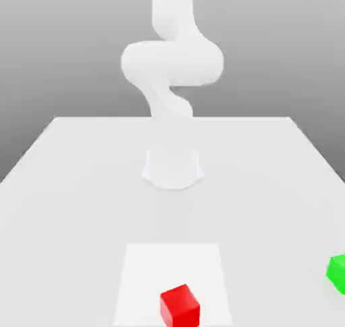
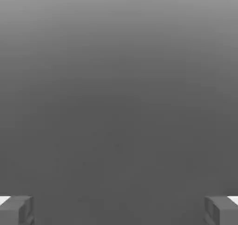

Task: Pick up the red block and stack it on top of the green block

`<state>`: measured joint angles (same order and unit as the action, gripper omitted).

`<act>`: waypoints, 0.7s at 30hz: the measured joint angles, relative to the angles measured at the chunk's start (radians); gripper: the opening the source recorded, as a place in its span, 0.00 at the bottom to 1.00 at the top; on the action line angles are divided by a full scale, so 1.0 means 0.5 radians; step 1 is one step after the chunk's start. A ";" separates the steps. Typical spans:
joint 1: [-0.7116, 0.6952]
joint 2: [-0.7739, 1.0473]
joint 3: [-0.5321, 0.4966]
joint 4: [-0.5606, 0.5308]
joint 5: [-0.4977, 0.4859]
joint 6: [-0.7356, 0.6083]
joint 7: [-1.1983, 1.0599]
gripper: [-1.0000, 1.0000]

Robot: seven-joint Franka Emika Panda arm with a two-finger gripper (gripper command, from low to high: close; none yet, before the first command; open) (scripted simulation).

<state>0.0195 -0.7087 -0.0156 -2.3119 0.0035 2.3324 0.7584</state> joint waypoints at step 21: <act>0.172 1.534 -0.122 -0.200 0.105 0.545 -0.733 0.50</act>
<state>0.1053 0.0586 -0.0764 -2.4119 0.0562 2.6047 0.3918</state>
